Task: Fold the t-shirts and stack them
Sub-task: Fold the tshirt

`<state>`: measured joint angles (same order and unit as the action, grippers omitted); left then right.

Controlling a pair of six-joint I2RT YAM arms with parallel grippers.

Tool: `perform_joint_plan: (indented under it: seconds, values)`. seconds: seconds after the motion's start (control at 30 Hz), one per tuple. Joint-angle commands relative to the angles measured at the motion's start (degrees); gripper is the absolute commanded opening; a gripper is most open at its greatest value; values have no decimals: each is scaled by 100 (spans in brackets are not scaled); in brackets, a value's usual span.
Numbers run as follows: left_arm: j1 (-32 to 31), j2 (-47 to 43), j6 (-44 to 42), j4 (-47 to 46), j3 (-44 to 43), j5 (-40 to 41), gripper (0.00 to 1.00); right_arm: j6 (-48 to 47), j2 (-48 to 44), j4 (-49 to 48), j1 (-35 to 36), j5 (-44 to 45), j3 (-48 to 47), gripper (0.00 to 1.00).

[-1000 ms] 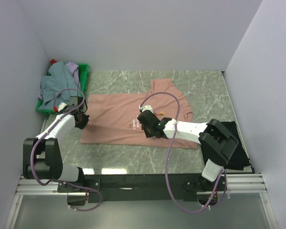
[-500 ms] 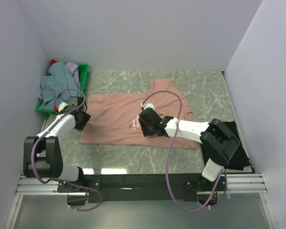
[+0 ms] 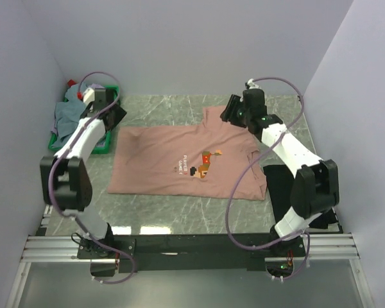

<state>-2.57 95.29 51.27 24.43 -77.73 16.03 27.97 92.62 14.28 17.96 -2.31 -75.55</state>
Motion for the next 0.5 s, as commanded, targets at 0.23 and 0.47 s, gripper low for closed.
perform_joint_plan:
  seconds: [0.23,0.47]
  values:
    - [-130,2230,-257,642,-2016,603,49,279,1223,-391,-600,-912,-786,58]
    - [-130,3171,-222,1082,-2949,954,44,244,1434,-488,-714,-1053,-707,58]
